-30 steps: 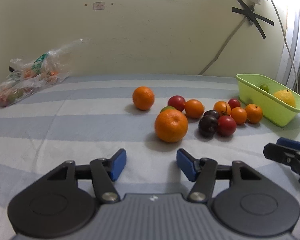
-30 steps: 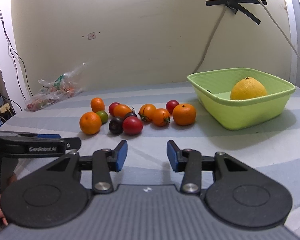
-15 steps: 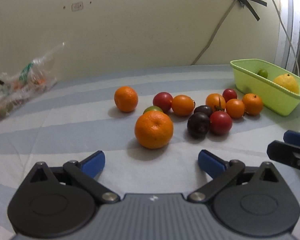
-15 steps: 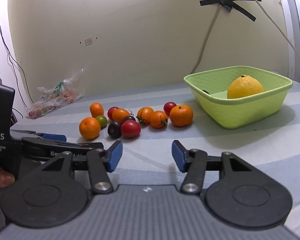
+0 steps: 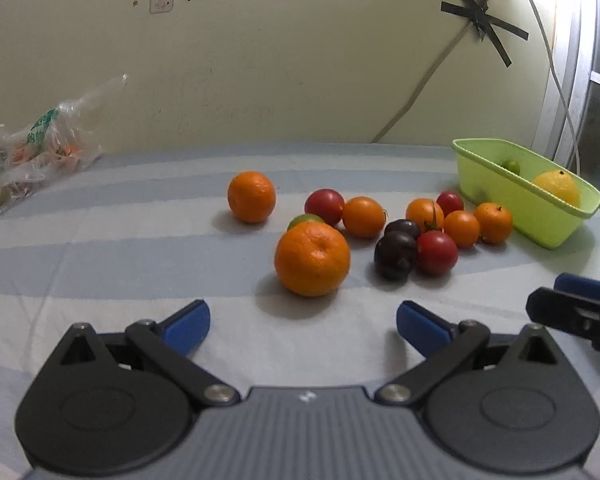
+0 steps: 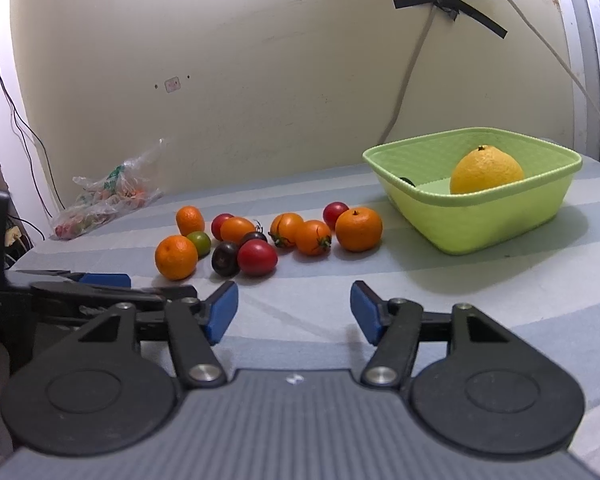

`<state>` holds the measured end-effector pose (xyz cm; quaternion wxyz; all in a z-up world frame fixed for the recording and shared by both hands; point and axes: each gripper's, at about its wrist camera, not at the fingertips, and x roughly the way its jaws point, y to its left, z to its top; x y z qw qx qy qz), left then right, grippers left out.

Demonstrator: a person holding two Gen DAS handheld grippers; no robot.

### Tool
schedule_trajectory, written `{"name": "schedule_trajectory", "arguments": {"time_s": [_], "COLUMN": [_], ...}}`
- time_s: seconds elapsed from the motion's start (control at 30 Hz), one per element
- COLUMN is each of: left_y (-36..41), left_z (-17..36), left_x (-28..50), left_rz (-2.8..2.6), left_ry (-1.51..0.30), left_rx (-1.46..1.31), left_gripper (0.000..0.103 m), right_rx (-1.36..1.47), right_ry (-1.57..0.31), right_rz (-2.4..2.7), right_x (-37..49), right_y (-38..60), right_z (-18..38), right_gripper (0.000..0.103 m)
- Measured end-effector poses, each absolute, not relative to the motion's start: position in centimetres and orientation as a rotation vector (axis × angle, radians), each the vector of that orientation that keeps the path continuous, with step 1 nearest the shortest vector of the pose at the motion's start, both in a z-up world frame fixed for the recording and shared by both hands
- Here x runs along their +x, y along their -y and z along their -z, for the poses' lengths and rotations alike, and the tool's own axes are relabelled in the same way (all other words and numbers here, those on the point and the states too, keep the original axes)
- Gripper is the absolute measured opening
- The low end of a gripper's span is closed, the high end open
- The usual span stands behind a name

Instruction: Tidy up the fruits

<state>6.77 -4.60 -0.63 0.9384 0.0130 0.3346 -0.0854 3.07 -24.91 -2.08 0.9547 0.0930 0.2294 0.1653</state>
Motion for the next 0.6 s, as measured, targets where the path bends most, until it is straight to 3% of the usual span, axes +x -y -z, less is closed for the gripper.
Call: {"name": "schedule_trajectory", "arguments": {"time_s": [0.6], "left_y": [5.45], "left_z": [0.78], "left_x": [6.73], "left_rz": [0.150], "left_ry": [-0.692], "left_rx": [0.074], "left_gripper": [0.103], "right_rx": [0.213], "right_ry": [-0.473], "right_rz": [-0.329], "right_x": [3.33], "right_y": [25.21], "right_z": [2.24], "right_gripper": [0.069]}}
